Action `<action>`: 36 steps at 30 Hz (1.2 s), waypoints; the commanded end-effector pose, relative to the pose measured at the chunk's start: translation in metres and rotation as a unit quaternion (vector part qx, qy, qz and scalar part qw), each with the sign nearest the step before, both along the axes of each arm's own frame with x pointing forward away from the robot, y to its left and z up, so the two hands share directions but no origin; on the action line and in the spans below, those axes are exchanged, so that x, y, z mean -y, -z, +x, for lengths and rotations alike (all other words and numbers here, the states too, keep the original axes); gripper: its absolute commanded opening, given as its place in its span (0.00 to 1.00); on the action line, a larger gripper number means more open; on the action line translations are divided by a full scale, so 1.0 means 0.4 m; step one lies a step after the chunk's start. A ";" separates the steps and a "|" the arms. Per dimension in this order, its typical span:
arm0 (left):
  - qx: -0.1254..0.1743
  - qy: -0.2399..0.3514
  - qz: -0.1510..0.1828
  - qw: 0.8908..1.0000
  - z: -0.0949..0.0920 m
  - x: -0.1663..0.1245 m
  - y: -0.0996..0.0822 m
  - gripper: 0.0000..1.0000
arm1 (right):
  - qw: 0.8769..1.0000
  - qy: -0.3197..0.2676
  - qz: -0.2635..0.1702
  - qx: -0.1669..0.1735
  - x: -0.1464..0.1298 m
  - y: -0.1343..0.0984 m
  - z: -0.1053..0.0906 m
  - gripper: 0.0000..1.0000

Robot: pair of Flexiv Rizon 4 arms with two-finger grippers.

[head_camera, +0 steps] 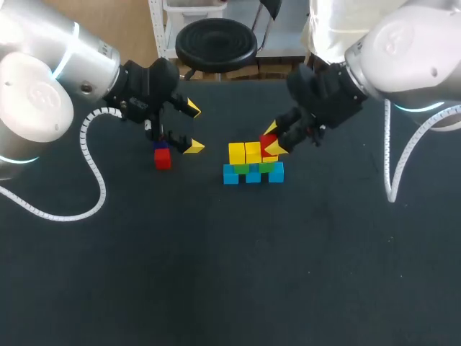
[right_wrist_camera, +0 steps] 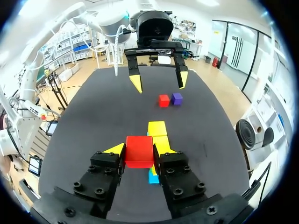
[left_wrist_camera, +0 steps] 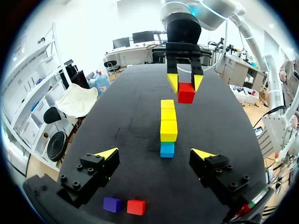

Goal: Place the blue cubes, place green cubes on the blue cubes, place the yellow cubes on the green cubes, then place the red cubes on the yellow cubes, and place purple cube on the red cubes.

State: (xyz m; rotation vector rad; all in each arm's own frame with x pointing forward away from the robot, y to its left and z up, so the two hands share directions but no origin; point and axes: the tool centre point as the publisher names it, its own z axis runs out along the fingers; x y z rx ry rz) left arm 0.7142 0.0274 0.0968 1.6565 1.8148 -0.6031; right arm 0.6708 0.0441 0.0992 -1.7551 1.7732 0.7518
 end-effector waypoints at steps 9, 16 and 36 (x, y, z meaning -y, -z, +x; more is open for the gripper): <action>0.001 0.002 -0.002 1.000 0.001 -0.002 0.002 1.00 | 1.000 -0.006 0.007 0.005 -0.007 0.014 0.018 0.00; 0.001 0.002 -0.002 1.000 0.001 -0.002 0.002 1.00 | 1.000 -0.008 0.007 0.008 -0.005 0.022 0.027 0.00; 0.001 0.002 -0.002 1.000 0.001 -0.002 0.002 1.00 | 1.000 -0.004 0.013 0.029 -0.011 0.026 0.052 0.00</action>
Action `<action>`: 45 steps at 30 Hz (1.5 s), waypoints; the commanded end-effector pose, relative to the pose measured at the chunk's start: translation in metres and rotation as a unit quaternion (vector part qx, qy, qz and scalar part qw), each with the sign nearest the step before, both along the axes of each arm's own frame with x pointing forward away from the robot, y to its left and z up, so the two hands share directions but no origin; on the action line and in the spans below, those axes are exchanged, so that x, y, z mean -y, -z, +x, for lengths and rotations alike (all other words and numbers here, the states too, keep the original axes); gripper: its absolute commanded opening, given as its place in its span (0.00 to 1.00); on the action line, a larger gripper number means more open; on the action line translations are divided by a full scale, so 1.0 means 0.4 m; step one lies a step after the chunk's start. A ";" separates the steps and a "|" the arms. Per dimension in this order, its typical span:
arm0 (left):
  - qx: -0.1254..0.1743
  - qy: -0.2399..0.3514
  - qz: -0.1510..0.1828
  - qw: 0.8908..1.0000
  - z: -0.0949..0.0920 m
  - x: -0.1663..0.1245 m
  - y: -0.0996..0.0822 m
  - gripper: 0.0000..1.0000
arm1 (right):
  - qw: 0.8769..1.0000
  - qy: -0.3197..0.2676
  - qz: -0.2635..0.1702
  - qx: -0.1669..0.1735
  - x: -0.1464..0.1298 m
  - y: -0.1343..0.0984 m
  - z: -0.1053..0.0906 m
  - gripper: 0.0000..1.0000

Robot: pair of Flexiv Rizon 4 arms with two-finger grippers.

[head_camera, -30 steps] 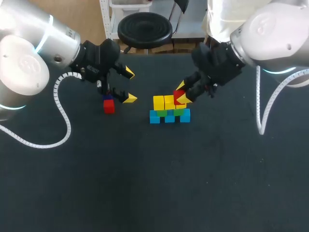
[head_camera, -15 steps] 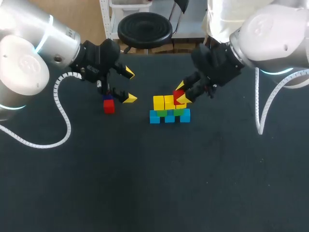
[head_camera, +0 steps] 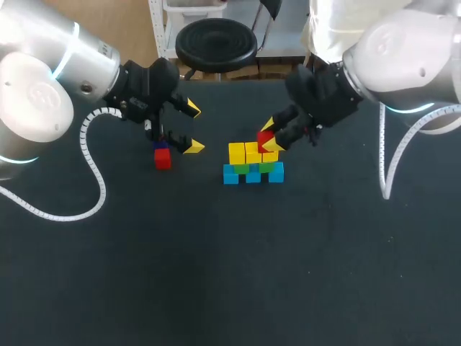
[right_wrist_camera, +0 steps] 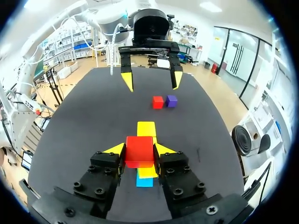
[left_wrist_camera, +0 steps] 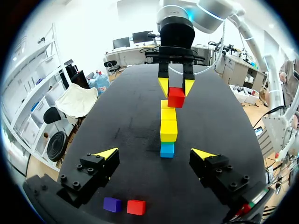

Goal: Place the blue cubes, place green cubes on the blue cubes, place the yellow cubes on the green cubes, then place the red cubes on the yellow cubes, and place purple cube on the red cubes.

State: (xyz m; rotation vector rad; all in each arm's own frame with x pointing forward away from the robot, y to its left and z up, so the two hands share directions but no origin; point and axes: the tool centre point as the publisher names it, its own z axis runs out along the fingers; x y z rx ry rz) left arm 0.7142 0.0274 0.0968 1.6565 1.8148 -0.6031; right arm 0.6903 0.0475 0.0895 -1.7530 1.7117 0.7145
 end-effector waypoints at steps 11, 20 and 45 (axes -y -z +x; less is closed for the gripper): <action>0.001 0.002 -0.002 1.000 0.001 -0.002 0.002 1.00 | 1.000 0.009 -0.001 -0.008 -0.003 0.009 0.002 0.00; 0.001 0.002 -0.002 1.000 0.001 -0.002 0.002 1.00 | 1.000 0.011 -0.001 -0.012 -0.004 0.016 0.009 0.00; 0.001 0.002 -0.002 1.000 0.001 -0.002 0.002 1.00 | 1.000 0.010 0.000 -0.016 -0.009 0.018 0.034 0.00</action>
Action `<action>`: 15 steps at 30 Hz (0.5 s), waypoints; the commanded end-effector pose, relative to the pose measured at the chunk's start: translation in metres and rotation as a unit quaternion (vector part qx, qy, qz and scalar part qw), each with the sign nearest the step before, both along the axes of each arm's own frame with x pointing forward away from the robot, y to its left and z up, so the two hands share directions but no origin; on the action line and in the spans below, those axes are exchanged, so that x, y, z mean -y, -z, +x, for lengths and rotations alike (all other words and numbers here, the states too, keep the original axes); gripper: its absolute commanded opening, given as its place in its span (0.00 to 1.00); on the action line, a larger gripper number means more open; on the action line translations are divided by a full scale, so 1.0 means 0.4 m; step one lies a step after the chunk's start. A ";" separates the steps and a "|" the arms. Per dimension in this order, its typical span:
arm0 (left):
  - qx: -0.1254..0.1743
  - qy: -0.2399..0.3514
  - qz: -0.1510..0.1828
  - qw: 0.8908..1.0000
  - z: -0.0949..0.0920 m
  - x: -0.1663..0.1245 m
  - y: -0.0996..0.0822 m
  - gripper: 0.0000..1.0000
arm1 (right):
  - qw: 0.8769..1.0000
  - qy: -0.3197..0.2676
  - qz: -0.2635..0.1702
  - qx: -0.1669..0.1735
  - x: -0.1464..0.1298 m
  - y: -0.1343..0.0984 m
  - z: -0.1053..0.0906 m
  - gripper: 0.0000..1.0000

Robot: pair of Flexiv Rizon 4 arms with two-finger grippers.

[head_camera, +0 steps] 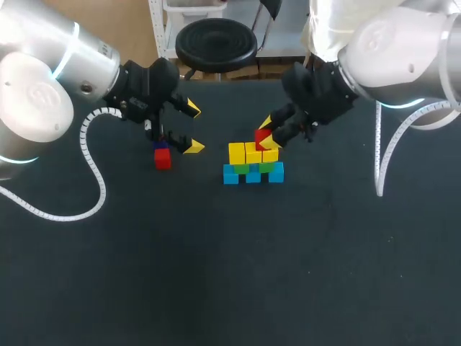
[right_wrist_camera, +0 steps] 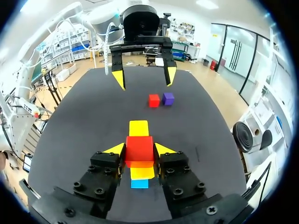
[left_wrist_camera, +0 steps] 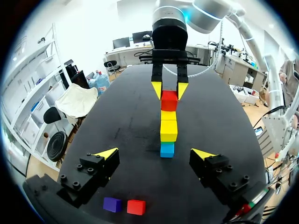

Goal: Place the blue cubes, place green cubes on the blue cubes, place the yellow cubes on the green cubes, then place the red cubes on the yellow cubes, and place purple cube on the red cubes.

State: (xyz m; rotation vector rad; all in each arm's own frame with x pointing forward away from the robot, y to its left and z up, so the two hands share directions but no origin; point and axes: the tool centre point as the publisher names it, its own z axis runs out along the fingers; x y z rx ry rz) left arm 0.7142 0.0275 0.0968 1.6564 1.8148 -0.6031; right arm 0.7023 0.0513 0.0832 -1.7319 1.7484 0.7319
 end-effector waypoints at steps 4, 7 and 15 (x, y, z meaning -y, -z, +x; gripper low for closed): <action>0.001 0.002 -0.002 1.000 0.001 -0.002 0.002 1.00 | 1.000 0.001 0.002 -0.003 0.001 0.002 0.003 0.00; 0.001 0.002 -0.002 1.000 0.001 -0.002 0.002 1.00 | 1.000 0.000 0.002 -0.004 0.000 0.004 0.002 0.00; 0.001 0.002 -0.002 1.000 0.001 -0.002 0.002 1.00 | 1.000 0.000 0.003 -0.005 -0.002 0.004 0.002 0.04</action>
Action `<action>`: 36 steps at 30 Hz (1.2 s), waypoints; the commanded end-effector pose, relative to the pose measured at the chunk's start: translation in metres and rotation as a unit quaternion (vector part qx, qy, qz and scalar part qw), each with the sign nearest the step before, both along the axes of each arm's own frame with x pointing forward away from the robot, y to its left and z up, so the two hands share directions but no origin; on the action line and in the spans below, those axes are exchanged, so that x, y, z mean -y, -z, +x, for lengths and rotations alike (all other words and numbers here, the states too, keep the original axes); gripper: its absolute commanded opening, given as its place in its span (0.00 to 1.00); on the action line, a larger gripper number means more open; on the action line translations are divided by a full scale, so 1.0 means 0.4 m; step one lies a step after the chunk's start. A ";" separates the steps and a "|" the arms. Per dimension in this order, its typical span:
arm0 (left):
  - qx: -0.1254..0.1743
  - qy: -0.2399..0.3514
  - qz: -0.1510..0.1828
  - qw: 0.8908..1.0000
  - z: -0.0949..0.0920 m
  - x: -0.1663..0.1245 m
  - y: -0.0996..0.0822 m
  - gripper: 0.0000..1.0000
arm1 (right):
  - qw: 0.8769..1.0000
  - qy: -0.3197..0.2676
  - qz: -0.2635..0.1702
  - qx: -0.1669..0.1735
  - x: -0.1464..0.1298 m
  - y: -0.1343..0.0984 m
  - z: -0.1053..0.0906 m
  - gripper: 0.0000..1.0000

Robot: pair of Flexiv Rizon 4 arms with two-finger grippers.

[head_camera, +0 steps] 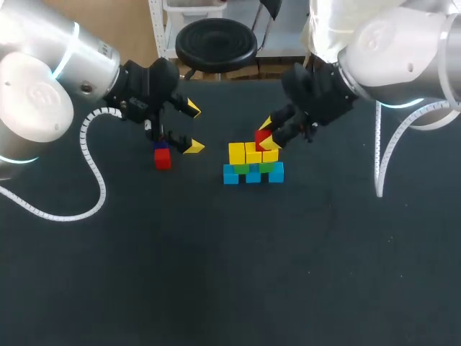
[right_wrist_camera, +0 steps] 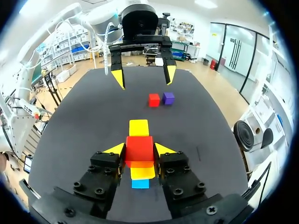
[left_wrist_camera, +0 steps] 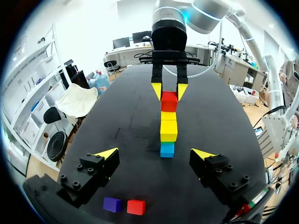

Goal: Place the blue cubes, place green cubes on the blue cubes, place the yellow cubes on the green cubes, then place the red cubes on the yellow cubes, and place purple cube on the red cubes.

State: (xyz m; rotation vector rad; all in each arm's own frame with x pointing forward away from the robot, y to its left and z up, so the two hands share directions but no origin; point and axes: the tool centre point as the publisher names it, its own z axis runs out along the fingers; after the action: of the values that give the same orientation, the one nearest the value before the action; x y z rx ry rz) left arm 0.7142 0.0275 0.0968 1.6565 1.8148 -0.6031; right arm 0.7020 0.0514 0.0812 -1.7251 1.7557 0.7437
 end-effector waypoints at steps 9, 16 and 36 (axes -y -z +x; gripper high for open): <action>0.001 0.002 -0.002 1.000 0.001 -0.002 0.002 1.00 | 1.000 -0.001 -0.001 -0.004 -0.001 0.003 0.001 0.31; 0.001 0.002 -0.002 1.000 0.001 -0.002 0.002 1.00 | 1.000 0.000 0.001 -0.005 -0.002 0.003 0.003 1.00; 0.001 0.002 -0.002 1.000 0.001 -0.002 0.002 1.00 | 0.999 0.014 -0.003 0.029 0.083 -0.070 -0.035 1.00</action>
State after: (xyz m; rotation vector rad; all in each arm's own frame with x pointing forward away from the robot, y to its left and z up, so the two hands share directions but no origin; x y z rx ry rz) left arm 0.7142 0.0274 0.0968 1.6564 1.8148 -0.6031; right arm 0.7037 0.0304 0.0996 -1.7170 1.7411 0.7010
